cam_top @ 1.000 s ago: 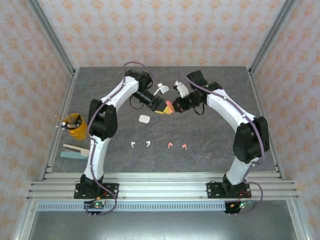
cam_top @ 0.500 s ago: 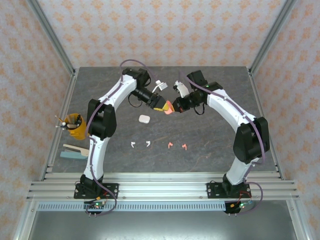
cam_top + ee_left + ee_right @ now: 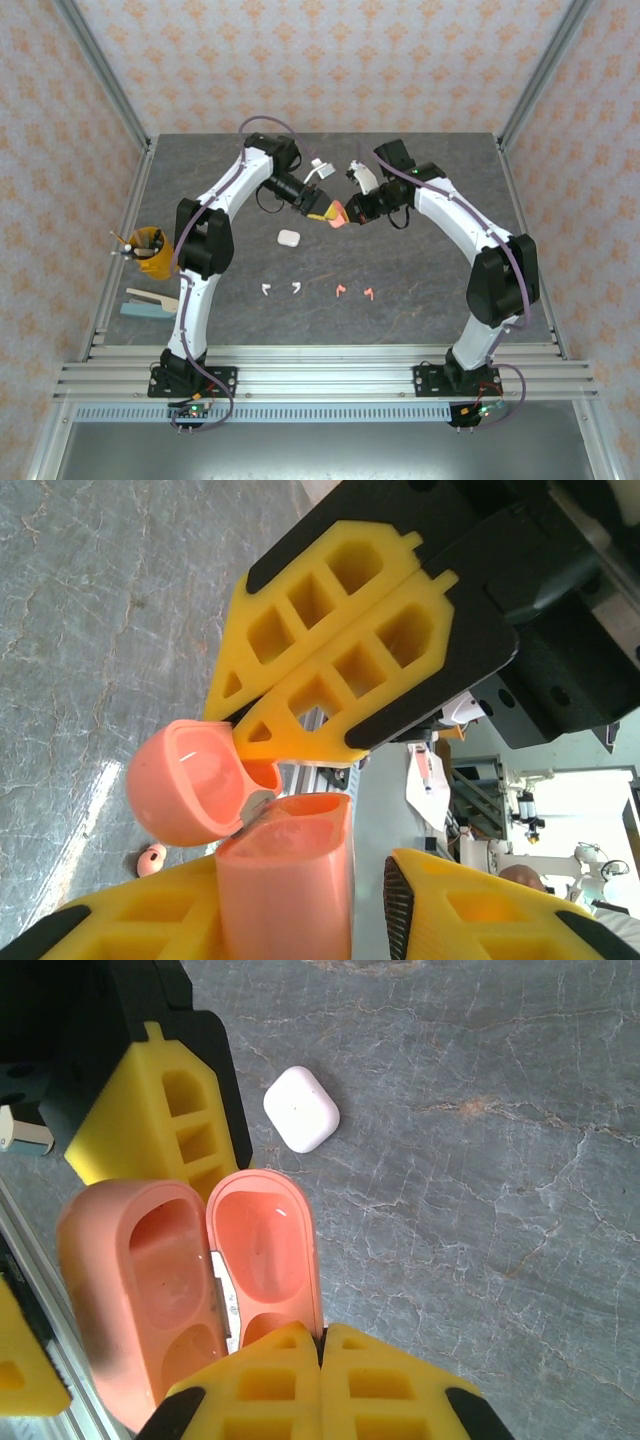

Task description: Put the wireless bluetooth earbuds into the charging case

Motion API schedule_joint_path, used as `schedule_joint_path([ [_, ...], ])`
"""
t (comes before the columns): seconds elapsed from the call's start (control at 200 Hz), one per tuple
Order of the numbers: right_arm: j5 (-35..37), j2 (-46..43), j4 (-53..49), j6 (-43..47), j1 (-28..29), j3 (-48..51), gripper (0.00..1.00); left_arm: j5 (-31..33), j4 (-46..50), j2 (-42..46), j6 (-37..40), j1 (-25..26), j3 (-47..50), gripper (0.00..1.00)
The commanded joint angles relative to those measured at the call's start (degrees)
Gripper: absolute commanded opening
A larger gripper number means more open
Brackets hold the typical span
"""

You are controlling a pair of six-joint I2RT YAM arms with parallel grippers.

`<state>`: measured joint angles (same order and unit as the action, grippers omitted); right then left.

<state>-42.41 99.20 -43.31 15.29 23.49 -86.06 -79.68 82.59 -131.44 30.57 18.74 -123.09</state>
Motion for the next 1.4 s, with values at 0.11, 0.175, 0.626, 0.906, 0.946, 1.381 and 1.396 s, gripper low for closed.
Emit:
schedule_joint_path([
  [0.11, -0.40, -0.68, -1.27, 0.97, 0.77, -2.73, 0.00, -2.23, 3.29, -1.45, 2.28, -0.13, -1.54, 0.40],
  [0.175, -0.28, -0.50, -1.36, 0.97, 1.00, -2.87, 0.00, -2.23, 3.43, -1.54, 2.47, -0.12, -1.54, 0.39],
  [0.626, 2.56, -0.39, -1.12, -0.05, 1.23, -3.58, 0.00, -2.59, 5.43, -1.98, 4.64, -0.20, -1.37, 0.11],
  [0.906, 6.60, -6.17, -0.62, -5.29, -1.93, -2.76, 0.53, -1.91, 4.49, -0.31, 4.55, -0.77, -0.43, 0.00],
  [0.946, 7.01, -8.10, -0.30, -6.58, -2.83, -1.65, 0.57, -0.90, 1.39, 0.83, 1.69, -0.72, 0.57, 0.00],
  [1.381, 18.10, -30.66, 5.87, -34.87, -4.53, 21.74, 0.69, 41.11, -41.87, 25.73, -33.64, 4.05, 24.21, 0.00],
  [1.396, 18.10, -31.06, 6.07, -35.82, -4.54, 22.66, 0.69, 42.48, -42.35, 26.43, -33.64, 4.49, 24.74, 0.00],
])
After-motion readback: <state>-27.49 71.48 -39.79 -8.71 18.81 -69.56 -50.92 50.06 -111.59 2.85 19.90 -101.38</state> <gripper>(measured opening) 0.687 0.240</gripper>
